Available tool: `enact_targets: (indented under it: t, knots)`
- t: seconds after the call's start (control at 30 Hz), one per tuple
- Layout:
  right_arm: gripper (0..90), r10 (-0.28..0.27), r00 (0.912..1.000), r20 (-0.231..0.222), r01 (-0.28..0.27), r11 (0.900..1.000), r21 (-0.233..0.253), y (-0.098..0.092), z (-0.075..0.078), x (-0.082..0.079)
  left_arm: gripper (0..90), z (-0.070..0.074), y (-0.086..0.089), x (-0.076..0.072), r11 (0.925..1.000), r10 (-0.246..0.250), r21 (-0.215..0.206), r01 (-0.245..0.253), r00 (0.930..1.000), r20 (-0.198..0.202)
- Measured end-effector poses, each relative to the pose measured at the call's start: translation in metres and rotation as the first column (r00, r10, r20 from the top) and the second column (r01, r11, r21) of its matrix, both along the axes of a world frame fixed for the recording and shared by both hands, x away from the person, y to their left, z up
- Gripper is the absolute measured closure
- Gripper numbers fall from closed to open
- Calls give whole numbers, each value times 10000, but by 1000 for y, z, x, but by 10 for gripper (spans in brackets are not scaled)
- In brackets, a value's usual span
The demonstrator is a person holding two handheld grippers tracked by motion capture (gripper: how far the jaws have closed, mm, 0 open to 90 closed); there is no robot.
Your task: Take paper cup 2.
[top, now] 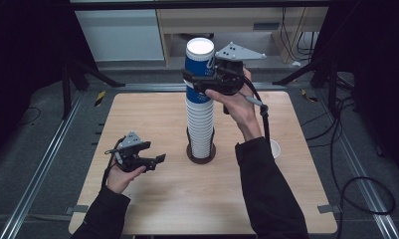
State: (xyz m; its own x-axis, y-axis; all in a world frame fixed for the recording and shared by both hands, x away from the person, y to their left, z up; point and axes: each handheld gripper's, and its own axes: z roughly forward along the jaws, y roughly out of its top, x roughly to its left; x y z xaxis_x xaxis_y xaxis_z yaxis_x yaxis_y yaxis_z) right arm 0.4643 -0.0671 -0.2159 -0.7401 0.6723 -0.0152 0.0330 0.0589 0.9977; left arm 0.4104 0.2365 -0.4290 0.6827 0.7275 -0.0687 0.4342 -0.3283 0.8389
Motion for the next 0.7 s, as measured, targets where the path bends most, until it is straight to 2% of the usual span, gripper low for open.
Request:
enact_targets:
  t: [0.23, 0.37, 0.5, 0.7]
  knots:
    - [207, -134, 9994, 328, 129, 9998, 145, -8, 12, -9, 189, 0, 1, 0, 10000, 30, -50, -30, 10000, 9]
    - [207, -306, 9987, 411, 305, 9995, 47, -21, 14, -16, 190, 2, 2, 0, 10000, 33, -44, -33, 10000, 40]
    - [207, -503, 9977, 453, 507, 9987, -84, -40, 8, -25, 190, 3, 1, -1, 10000, 26, -77, -25, 10000, 65]
    - [207, -718, 9970, 280, 725, 9971, -226, -69, -8, -40, 190, 2, -1, -2, 10000, -32, -20, 32, 10000, 59]
